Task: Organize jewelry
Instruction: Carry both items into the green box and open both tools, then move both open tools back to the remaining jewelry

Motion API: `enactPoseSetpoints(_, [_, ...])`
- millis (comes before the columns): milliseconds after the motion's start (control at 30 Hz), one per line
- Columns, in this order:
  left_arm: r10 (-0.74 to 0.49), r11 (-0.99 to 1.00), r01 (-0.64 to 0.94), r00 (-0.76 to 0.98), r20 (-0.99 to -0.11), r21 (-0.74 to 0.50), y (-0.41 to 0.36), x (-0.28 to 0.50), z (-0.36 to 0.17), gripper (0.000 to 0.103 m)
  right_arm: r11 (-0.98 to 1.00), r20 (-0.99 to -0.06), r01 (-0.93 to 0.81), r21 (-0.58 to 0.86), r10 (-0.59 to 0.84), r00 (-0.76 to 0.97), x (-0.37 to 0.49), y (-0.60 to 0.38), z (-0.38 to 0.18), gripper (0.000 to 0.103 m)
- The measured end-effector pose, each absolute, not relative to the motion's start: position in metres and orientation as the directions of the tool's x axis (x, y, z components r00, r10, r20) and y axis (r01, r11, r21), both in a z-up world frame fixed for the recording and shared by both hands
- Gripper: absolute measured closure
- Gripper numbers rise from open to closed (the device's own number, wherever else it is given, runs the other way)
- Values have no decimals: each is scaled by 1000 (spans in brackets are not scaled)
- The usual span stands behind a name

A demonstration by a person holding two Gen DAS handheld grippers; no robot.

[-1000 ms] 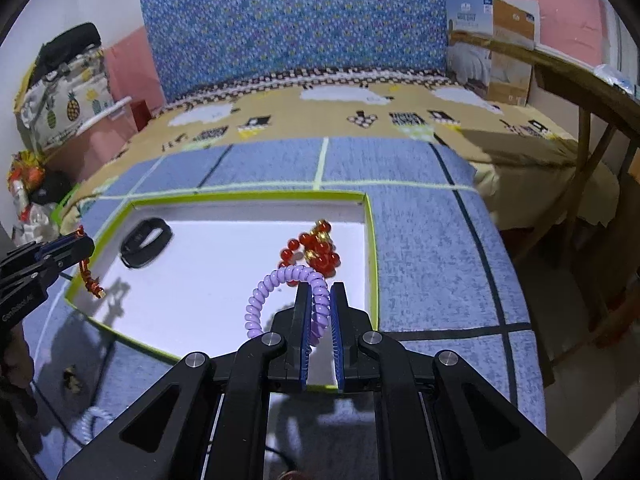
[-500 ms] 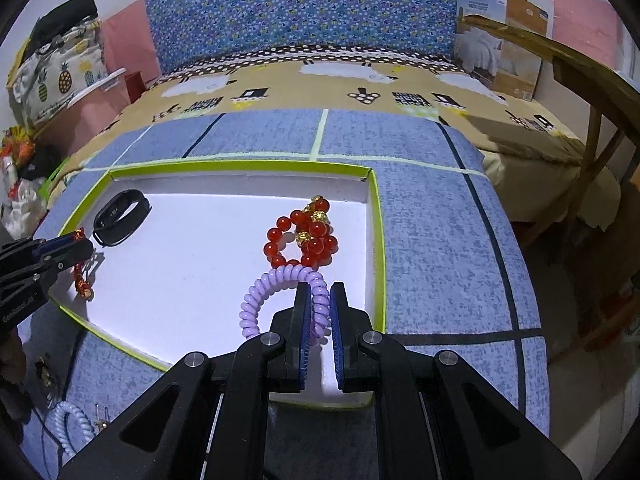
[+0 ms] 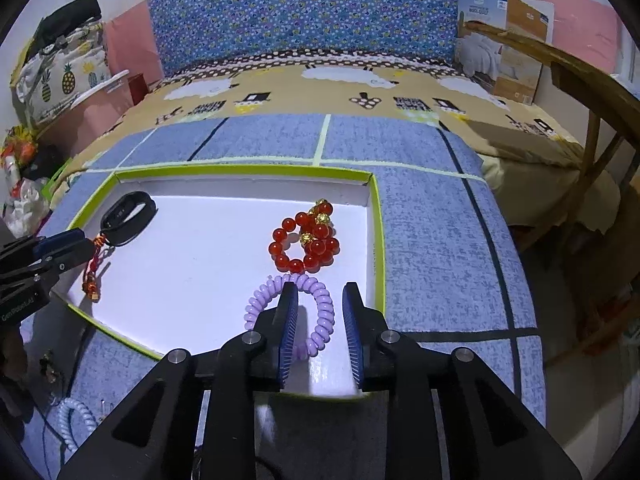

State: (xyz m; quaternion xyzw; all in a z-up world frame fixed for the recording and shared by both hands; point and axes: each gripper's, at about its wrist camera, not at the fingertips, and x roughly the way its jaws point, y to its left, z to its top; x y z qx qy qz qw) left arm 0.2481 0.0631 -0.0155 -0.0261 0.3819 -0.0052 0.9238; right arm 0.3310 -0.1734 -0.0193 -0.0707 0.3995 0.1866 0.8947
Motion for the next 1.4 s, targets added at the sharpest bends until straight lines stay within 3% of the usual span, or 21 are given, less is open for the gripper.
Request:
enactPoseSetpoints(767, [-24, 998, -5, 855, -518, -55, 53, 103, 26, 72, 911, -600, -401, 96, 374, 707, 178, -208, 21, 79])
enactPoseSetpoints(1400, [-24, 998, -13, 841, -540, -65, 46, 54, 11, 72, 910, -603, -400, 111, 381, 701, 125, -219, 12, 79])
